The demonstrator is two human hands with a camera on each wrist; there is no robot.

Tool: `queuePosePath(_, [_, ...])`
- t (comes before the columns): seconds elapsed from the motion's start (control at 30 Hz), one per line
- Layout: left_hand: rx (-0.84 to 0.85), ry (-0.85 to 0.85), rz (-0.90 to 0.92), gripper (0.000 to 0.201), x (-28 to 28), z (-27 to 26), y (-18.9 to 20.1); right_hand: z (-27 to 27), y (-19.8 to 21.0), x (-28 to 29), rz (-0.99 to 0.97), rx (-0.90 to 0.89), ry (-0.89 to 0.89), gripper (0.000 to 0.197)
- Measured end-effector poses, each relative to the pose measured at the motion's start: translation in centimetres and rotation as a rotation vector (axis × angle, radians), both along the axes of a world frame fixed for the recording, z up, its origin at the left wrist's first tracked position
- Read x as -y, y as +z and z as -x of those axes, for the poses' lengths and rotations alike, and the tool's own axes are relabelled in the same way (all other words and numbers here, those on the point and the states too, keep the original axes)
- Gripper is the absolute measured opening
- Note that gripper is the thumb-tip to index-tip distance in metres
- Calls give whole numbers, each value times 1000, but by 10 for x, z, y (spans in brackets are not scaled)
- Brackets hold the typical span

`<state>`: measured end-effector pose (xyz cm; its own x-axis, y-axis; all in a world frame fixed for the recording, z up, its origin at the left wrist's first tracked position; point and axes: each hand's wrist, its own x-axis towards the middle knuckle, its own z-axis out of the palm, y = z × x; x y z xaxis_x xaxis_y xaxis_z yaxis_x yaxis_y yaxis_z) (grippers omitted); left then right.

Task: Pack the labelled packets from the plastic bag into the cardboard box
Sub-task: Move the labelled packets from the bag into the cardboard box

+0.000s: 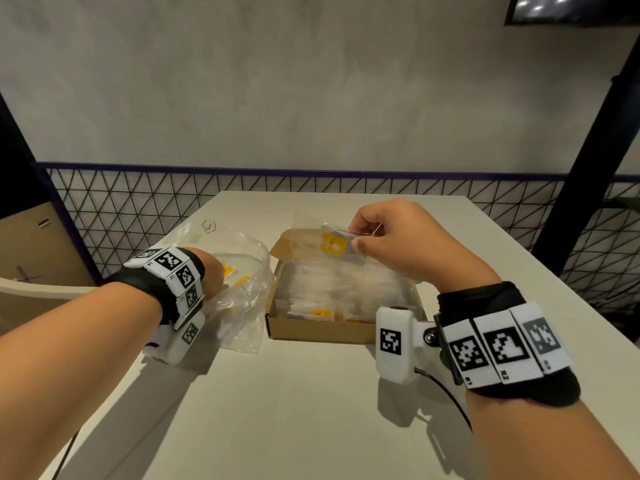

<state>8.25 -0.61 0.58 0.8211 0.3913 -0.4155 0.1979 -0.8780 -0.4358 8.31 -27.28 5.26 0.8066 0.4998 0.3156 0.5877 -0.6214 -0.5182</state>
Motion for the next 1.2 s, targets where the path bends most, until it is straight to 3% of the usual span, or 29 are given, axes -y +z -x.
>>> queuePosePath(0.13, [5, 21, 21, 29, -11, -6, -11, 0, 0, 1, -4, 2, 1, 7])
queuePosePath(0.23, [143, 45, 48, 35, -18, -15, -23, -1, 0, 1, -12, -2, 3, 6])
queuePosePath(0.33, [162, 104, 97, 36, -7, -14, -15, -1, 0, 2, -17, -4, 6, 9])
queuePosePath(0.43, [234, 95, 99, 22, -1, -11, -2, -3, 1, 4, -23, -5, 6, 10])
queuePosePath(0.7, [717, 45, 257, 25, 15, -9, 35, -4, 0, 5, -22, -1, -10, 9])
queuePosePath(0.87, [937, -30, 557, 21, 51, -8, 46, -6, -2, 6, -10, 6, -40, 10])
queuePosePath(1.03, [1091, -132, 891, 25, 90, -7, 47, -8, -3, 9, -34, 27, -96, 43])
queuePosePath(1.2, [1145, -186, 1177, 25, 104, -5, 43, -17, -2, 13, -77, 28, -274, 31])
